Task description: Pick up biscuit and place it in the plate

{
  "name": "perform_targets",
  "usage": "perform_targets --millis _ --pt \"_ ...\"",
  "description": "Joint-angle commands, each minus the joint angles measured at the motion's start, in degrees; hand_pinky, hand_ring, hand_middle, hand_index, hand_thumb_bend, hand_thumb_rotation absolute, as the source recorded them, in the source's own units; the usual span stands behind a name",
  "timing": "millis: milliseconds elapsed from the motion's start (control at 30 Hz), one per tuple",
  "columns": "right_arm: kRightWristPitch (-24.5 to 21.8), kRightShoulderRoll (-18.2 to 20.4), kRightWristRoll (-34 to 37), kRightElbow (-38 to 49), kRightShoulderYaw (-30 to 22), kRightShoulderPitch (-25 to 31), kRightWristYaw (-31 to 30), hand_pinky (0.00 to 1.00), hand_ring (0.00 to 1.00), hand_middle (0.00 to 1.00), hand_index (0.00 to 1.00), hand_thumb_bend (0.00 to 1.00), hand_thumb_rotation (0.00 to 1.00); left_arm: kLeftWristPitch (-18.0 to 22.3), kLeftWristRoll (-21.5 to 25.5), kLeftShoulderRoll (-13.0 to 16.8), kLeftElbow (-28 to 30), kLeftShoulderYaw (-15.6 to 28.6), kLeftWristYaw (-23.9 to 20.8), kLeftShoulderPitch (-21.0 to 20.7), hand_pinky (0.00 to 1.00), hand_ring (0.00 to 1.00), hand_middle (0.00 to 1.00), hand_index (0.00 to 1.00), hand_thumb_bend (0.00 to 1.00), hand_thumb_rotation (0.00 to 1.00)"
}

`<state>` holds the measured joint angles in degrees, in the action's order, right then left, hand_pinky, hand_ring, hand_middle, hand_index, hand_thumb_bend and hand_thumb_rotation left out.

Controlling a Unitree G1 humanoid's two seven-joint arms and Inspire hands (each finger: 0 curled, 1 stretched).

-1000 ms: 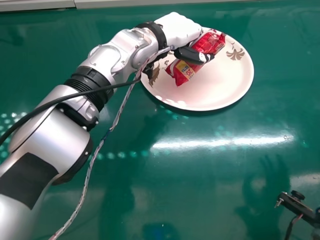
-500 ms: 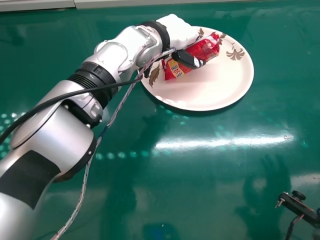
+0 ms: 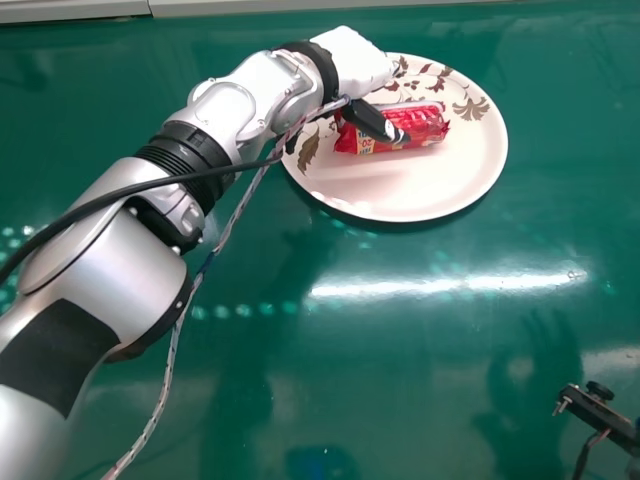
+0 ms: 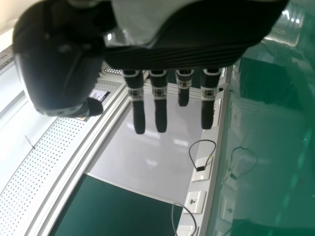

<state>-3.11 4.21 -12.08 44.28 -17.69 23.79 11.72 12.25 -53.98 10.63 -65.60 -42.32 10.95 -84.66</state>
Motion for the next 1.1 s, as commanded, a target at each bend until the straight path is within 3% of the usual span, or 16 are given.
perform_targets --millis 0,100,167,233,300,400,567,633,667,800,900,1067 --pt "0.1 0.0 -0.1 0.3 -0.5 0.5 0.0 0.75 0.81 0.83 0.8 0.5 0.29 0.5 -0.1 0.3 0.2 -0.2 -1.6 -0.6 1.0 1.0 1.0 1.0 0.9 0.93" --pt "0.7 -0.1 0.1 -0.1 -0.6 0.4 -0.1 0.74 0.8 0.83 0.8 0.5 0.29 0.7 0.9 0.8 1.1 1.2 -5.4 0.6 1.0 1.0 1.0 1.0 0.83 0.88" --pt "1.0 -0.1 0.0 -0.3 -0.6 0.4 0.0 0.74 0.8 0.83 0.8 0.49 0.29 1.1 1.8 1.4 2.5 2.5 -9.8 1.9 1.0 1.0 1.0 1.0 0.77 0.79" --pt "1.1 0.0 -0.2 -0.3 -0.6 0.6 0.1 0.74 0.8 0.83 0.79 0.49 0.28 2.0 3.6 2.5 4.4 4.5 -12.9 3.3 0.92 1.0 0.99 1.0 0.67 0.68" --pt "1.2 0.1 -0.2 -0.2 -0.7 0.8 0.1 0.74 0.8 0.82 0.79 0.49 0.27 3.0 5.3 3.8 6.5 6.4 -14.1 4.5 0.86 0.97 0.98 1.0 0.6 0.56" --pt "1.1 0.3 0.1 -0.2 -0.7 1.1 0.1 0.72 0.79 0.82 0.79 0.49 0.27 4.5 7.6 6.1 9.9 9.1 -14.8 6.1 0.82 0.92 0.95 1.0 0.56 0.46" --pt "0.7 0.4 -0.1 -1.0 -0.5 1.0 0.2 0.74 0.8 0.82 0.78 0.51 0.29 2.3 14.5 9.6 20.3 16.2 -9.3 10.0 0.83 0.92 0.94 0.98 0.55 0.47" --pt "0.8 0.4 -0.1 -1.4 -0.4 0.9 0.2 0.74 0.8 0.82 0.78 0.51 0.29 2.1 17.1 10.9 24.6 18.7 -7.9 12.2 0.81 0.9 0.92 0.95 0.55 0.44" --pt "1.0 0.2 -0.4 -1.7 -0.4 0.8 0.3 0.73 0.79 0.82 0.78 0.52 0.29 1.9 18.9 11.5 26.6 20.2 -6.7 13.5 0.78 0.87 0.9 0.93 0.55 0.38" --pt "1.5 0.0 -1.1 -2.2 -0.1 0.6 0.3 0.71 0.78 0.81 0.77 0.51 0.27 1.3 26.3 14.5 36.9 26.0 -0.9 21.2 0.74 0.88 0.92 0.95 0.51 0.32" --pt "1.3 0.1 -2.1 -2.3 0.5 0.4 0.5 0.7 0.77 0.8 0.77 0.51 0.26 1.7 29.8 16.8 44.3 29.6 0.6 27.8 0.73 0.87 0.91 0.94 0.48 0.32" --pt "1.6 -0.1 -2.7 -3.7 1.2 -0.9 0.6 0.69 0.76 0.81 0.78 0.51 0.28 -1.4 34.8 19.1 56.2 35.3 3.8 38.5 0.76 0.87 0.91 0.93 0.45 0.32"
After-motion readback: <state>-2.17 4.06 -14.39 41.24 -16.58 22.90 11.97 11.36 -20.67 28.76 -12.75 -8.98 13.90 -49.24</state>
